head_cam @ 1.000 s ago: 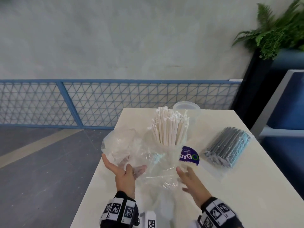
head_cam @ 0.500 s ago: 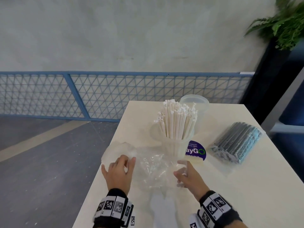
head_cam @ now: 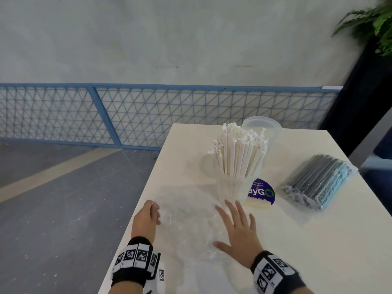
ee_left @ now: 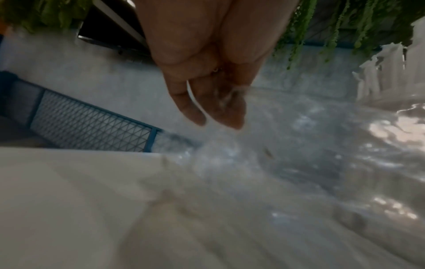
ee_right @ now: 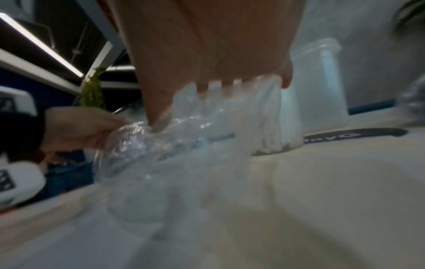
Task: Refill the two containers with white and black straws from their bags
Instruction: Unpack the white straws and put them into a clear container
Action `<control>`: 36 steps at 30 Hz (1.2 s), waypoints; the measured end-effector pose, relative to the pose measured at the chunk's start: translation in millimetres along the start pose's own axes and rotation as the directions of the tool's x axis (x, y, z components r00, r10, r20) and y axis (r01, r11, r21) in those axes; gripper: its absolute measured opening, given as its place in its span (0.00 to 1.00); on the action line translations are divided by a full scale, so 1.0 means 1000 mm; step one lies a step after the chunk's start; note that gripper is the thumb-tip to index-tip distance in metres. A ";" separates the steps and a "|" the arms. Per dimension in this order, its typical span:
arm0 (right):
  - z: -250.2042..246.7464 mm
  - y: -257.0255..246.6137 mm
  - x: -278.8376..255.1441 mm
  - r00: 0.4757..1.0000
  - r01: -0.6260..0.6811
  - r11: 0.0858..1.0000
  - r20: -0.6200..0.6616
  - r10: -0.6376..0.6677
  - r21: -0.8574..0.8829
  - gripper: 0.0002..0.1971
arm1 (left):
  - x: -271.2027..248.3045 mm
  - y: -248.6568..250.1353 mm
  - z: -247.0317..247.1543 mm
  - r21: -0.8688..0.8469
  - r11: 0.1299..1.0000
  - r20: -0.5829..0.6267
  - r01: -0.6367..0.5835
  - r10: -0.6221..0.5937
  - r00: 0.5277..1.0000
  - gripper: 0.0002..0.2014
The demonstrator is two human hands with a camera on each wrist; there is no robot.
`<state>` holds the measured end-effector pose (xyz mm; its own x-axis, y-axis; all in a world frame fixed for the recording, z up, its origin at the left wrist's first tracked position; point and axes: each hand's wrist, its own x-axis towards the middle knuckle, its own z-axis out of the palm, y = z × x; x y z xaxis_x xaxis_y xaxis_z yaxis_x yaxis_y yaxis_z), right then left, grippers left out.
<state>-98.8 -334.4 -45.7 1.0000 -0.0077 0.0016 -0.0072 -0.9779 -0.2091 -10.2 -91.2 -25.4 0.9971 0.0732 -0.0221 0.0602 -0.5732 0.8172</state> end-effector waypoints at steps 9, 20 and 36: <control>0.038 0.005 0.007 0.906 0.192 0.970 0.407 -0.118 -0.146 0.43 | 0.007 -0.014 -0.005 0.285 0.951 -0.046 0.119 -0.110 0.993 0.08; 0.024 -0.013 0.027 0.889 0.186 0.975 0.444 -0.114 -0.121 0.49 | -0.020 0.006 0.035 0.663 0.510 0.625 -0.548 0.024 0.780 0.42; 0.011 0.014 0.015 0.704 0.071 0.997 0.710 -0.021 -0.041 0.71 | 0.006 -0.024 0.010 0.673 0.526 0.728 -0.520 -0.346 0.593 0.75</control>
<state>-83.6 -346.4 -59.4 0.7063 0.1631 -0.6889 0.0637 -0.9838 -0.1677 -5.6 -85.0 -50.3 0.6043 -0.3523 -0.7146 -0.4546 -0.8891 0.0539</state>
